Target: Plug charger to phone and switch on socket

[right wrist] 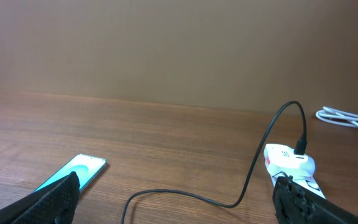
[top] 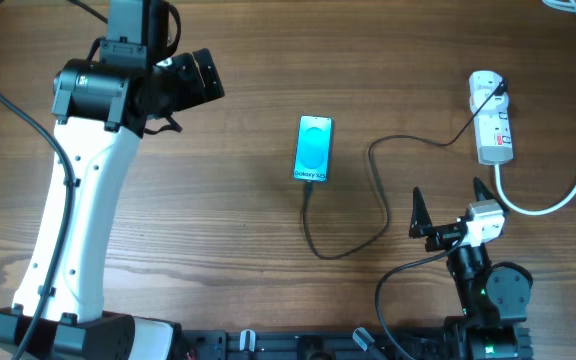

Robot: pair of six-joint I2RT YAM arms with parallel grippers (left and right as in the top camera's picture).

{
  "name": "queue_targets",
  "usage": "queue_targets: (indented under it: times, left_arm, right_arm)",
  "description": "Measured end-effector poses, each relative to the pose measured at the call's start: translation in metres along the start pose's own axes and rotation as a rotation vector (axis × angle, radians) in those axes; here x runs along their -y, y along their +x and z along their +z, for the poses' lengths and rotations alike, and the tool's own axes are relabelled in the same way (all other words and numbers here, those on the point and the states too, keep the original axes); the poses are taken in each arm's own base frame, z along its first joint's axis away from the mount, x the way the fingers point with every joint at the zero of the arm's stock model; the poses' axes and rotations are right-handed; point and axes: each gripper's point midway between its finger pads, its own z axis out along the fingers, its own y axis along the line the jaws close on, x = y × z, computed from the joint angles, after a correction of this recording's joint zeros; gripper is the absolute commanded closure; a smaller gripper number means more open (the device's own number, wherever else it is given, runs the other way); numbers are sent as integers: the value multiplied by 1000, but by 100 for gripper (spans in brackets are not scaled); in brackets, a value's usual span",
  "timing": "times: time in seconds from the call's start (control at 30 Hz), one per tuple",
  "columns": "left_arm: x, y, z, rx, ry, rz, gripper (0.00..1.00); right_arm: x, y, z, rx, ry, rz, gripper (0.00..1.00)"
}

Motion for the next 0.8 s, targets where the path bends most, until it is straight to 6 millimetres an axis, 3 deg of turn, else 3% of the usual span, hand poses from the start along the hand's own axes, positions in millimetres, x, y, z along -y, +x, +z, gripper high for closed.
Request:
queue_targets:
  times: [0.23,0.4,0.5,0.57,0.67,0.8]
  left_arm:
    - [-11,22,-4,-57,-27,4,0]
    - [-1,32,-5,27,97,134,0]
    - [13,57,-4,35,236,339,0]
    - [12,77,-5,48,282,412,0]
    - [-5,111,-9,49,307,474,0]
    - [-24,119,-11,126,299,461,0]
  right_arm:
    - [0,0,0,0,0,0,0]
    - [0,0,0,1,0,0,0]
    - [0,0,0,2,0,0,0]
    - [0,0,0,2,0,0,0]
    - [0,0,0,3,0,0,0]
    - [0,0,0,3,0,0,0]
